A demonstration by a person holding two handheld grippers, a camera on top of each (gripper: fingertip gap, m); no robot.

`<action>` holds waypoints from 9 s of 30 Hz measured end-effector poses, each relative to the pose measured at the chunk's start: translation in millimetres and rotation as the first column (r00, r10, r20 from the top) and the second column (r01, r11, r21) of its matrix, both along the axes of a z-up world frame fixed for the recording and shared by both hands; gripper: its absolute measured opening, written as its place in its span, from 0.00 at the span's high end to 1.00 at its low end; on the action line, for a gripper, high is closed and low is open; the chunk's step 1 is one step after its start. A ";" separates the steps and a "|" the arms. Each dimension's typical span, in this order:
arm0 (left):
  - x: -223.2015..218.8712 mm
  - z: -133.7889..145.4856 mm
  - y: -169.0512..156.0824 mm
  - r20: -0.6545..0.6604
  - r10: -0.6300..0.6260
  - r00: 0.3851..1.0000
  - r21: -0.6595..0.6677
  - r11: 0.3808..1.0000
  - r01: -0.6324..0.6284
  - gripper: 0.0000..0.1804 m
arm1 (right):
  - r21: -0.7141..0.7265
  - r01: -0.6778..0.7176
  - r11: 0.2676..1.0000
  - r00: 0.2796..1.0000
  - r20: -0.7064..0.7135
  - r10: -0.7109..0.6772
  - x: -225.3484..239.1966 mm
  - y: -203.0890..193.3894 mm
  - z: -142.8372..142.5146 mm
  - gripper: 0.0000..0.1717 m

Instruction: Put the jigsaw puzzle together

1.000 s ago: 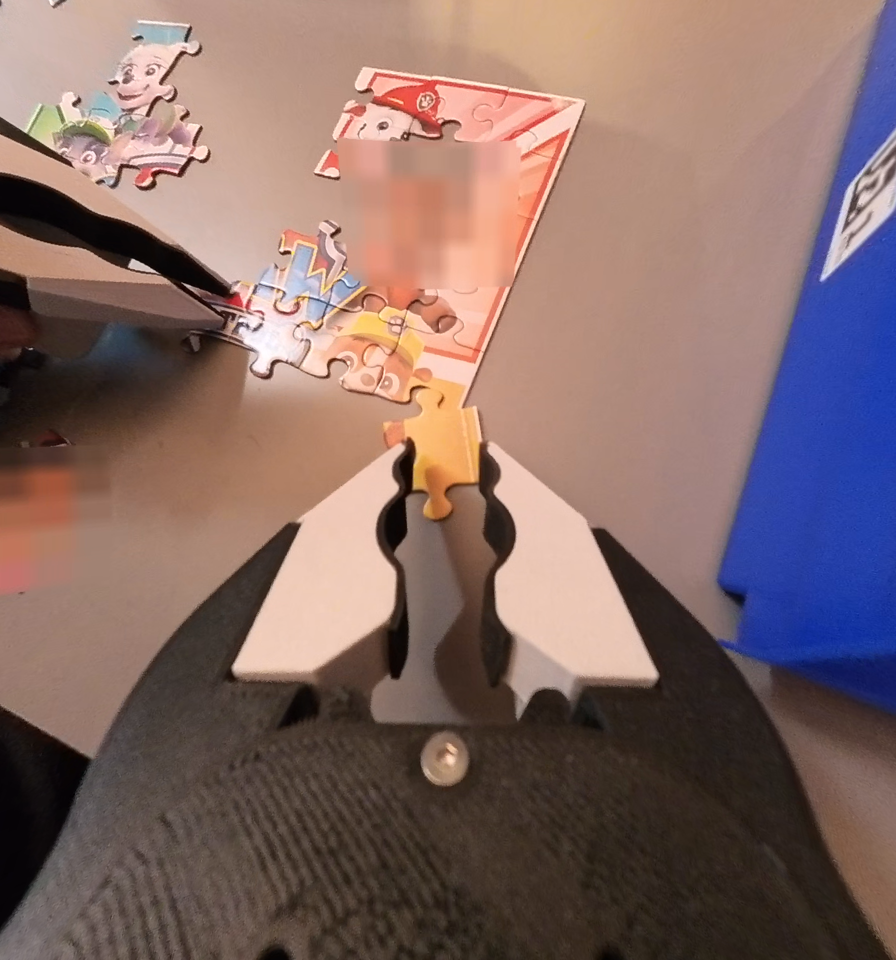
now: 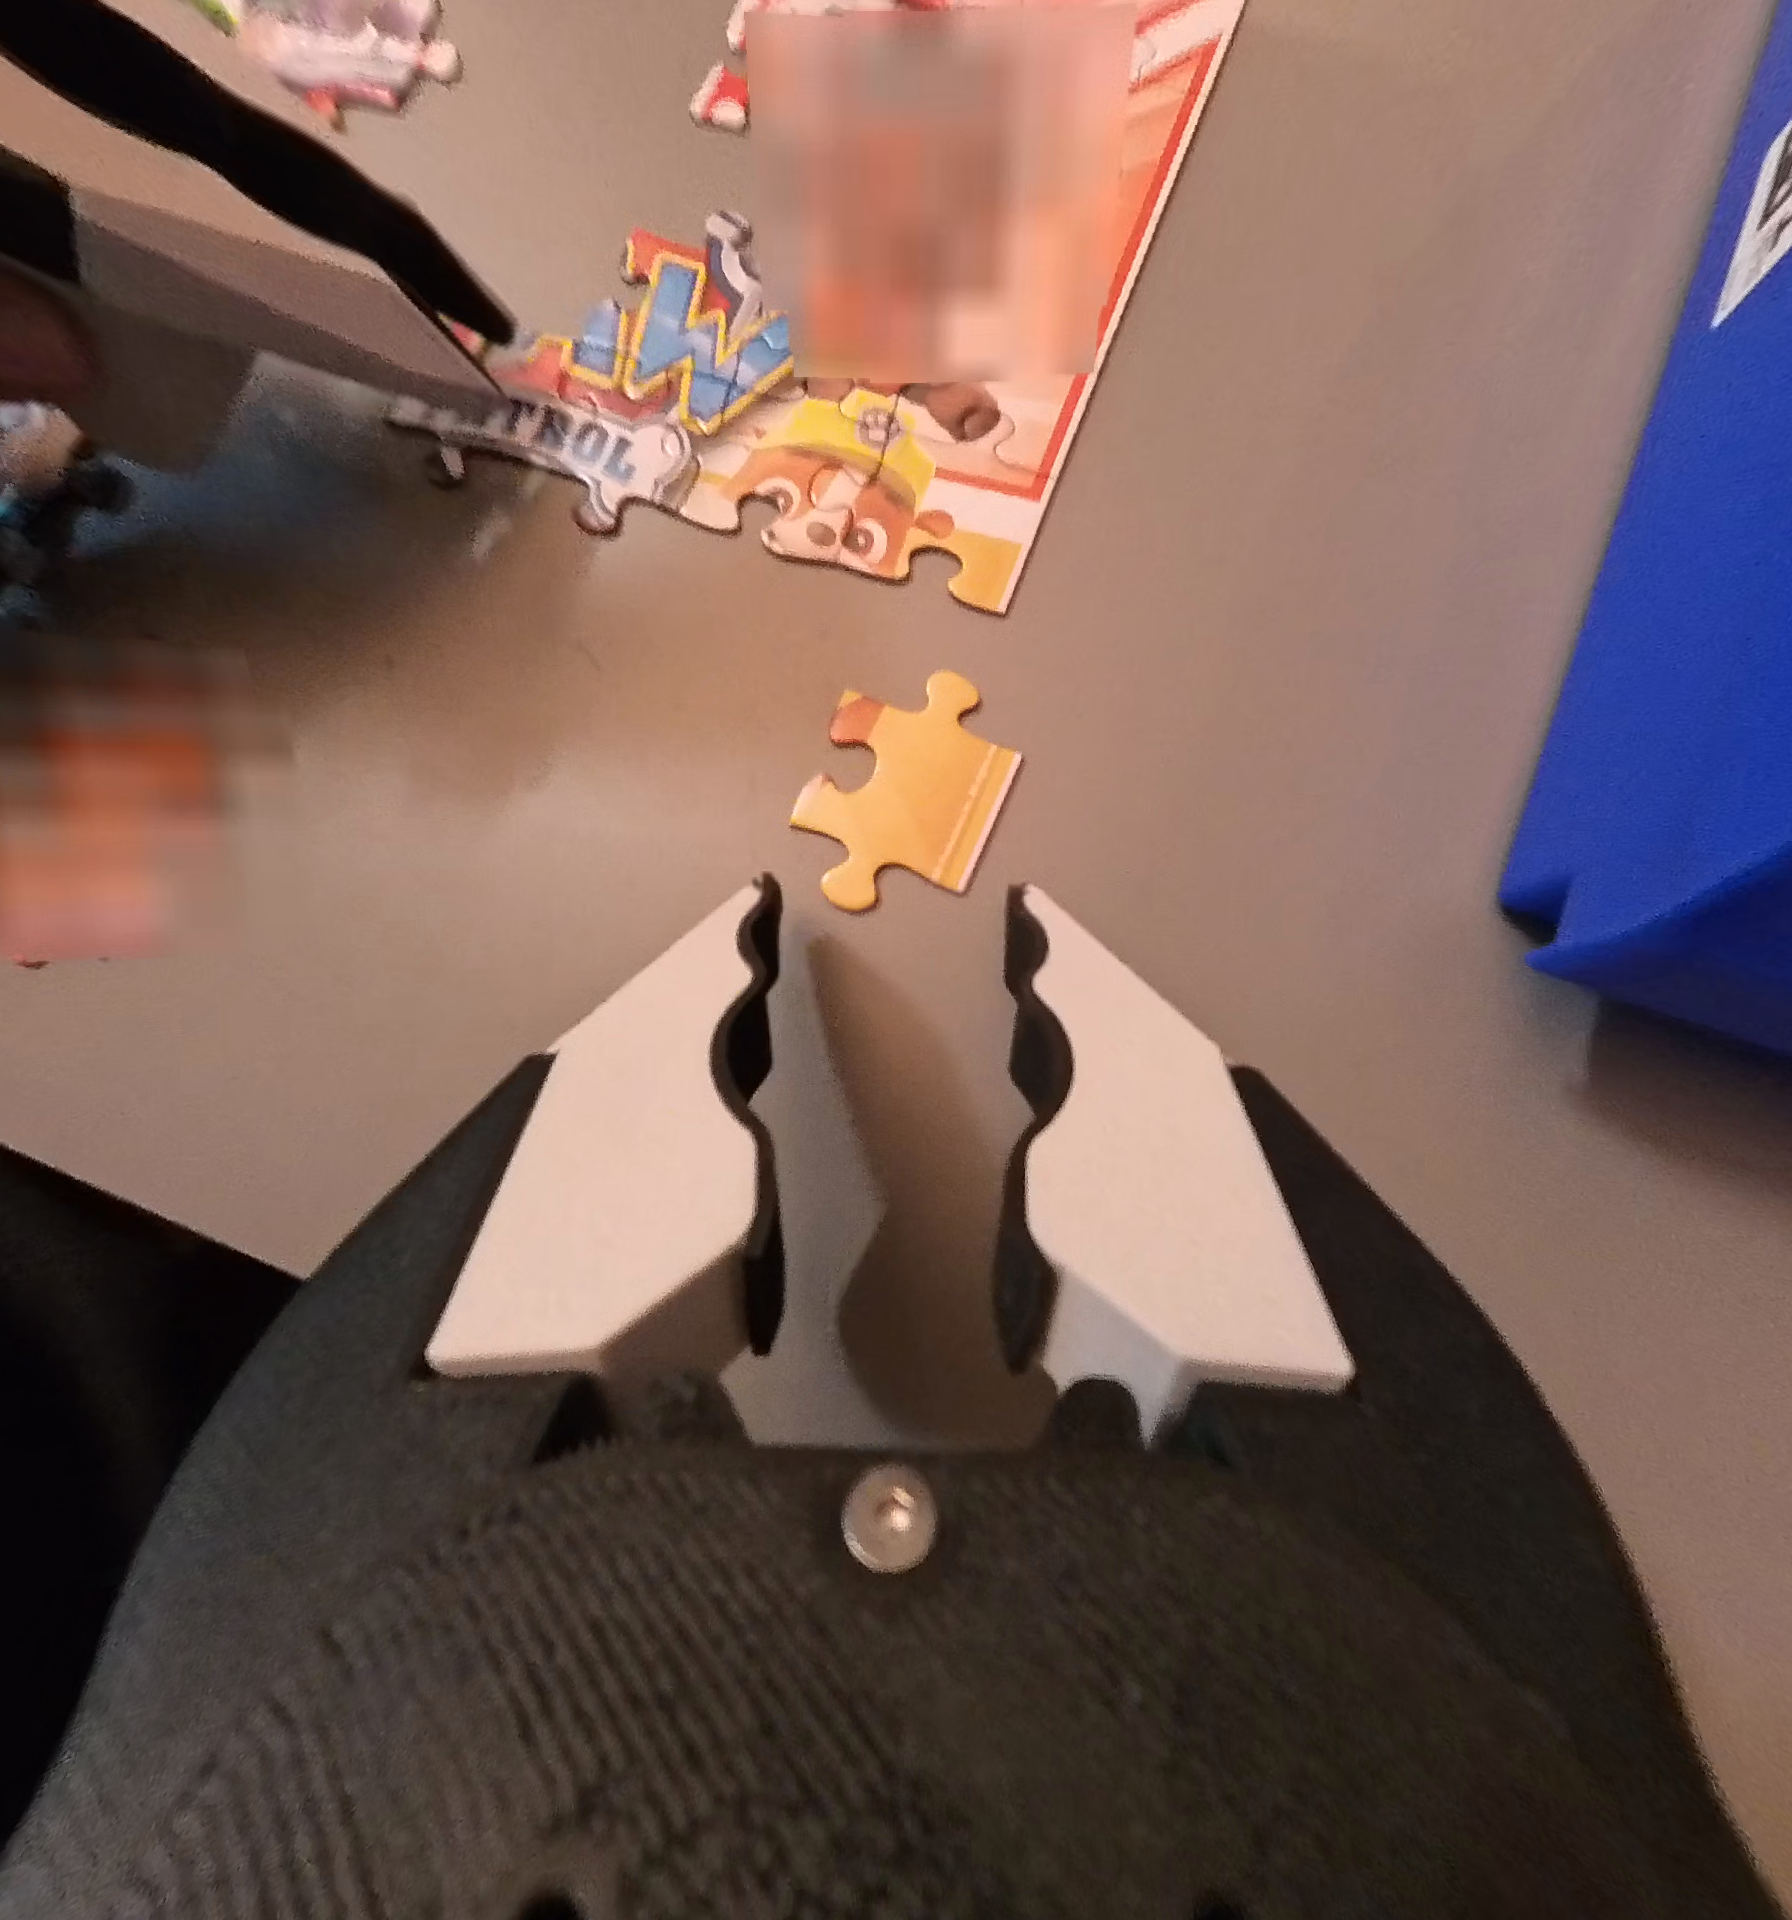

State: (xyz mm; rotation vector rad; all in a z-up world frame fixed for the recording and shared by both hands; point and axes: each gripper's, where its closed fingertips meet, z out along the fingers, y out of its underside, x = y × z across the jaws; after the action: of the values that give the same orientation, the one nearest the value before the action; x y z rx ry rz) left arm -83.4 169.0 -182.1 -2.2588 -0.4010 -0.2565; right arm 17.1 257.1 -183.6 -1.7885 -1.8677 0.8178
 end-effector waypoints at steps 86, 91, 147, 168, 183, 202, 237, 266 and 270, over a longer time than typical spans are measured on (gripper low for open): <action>-149.7 31.5 -214.6 -0.255 0.479 0.840 -0.069 0.857 -0.510 0.87 | 0.251 -0.173 0.952 0.912 -0.324 0.251 -38.8 -55.4 63.1 0.78; -161.0 -1.8 -242.0 -0.201 0.600 0.774 -0.193 0.750 -0.632 0.67 | 0.255 -0.182 0.950 0.912 -0.316 0.260 -39.9 -57.1 58.4 0.78; -98.4 -10.4 -188.7 -0.191 0.314 0.930 -0.119 0.933 -0.340 0.68 | 0.163 -0.139 0.977 0.856 -0.476 0.201 -32.3 -16.7 87.1 0.78; -82.4 16.0 -165.2 -0.208 0.265 0.942 -0.053 0.958 -0.281 0.83 | 0.153 -0.111 0.982 0.861 -0.479 0.171 -32.4 -4.5 86.4 0.78; 46.6 17.3 11.1 -0.193 -0.237 0.952 -0.010 0.971 0.240 0.83 | 0.139 -0.080 0.987 0.857 -0.495 0.139 -25.7 10.0 85.4 0.78; 57.6 3.6 64.1 -0.177 -0.314 0.933 -0.047 0.949 0.310 0.83 | 0.085 -0.074 0.994 0.864 -0.492 0.107 -33.8 23.8 55.7 0.80; 45.3 -4.2 42.9 -0.157 -0.267 0.951 -0.085 0.963 0.256 0.80 | 0.057 -0.077 0.995 0.864 -0.494 0.095 -34.0 25.7 56.2 0.78; 14.6 -0.1 40.8 -0.205 -0.090 0.975 -0.050 0.995 0.081 0.88 | 0.162 -0.449 0.879 0.876 -0.117 0.469 -40.4 -38.2 -1.1 0.78; 18.6 -5.6 43.4 -0.193 -0.115 0.974 -0.066 0.992 0.104 0.84 | 0.177 -0.471 0.864 0.860 -0.123 0.495 -49.5 -41.0 5.7 0.78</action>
State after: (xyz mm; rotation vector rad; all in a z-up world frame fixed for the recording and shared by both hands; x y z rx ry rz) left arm -64.8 212.4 -187.7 -2.3383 -0.1811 -0.0772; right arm -32.5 216.1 -177.9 -1.1311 -2.2326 0.9409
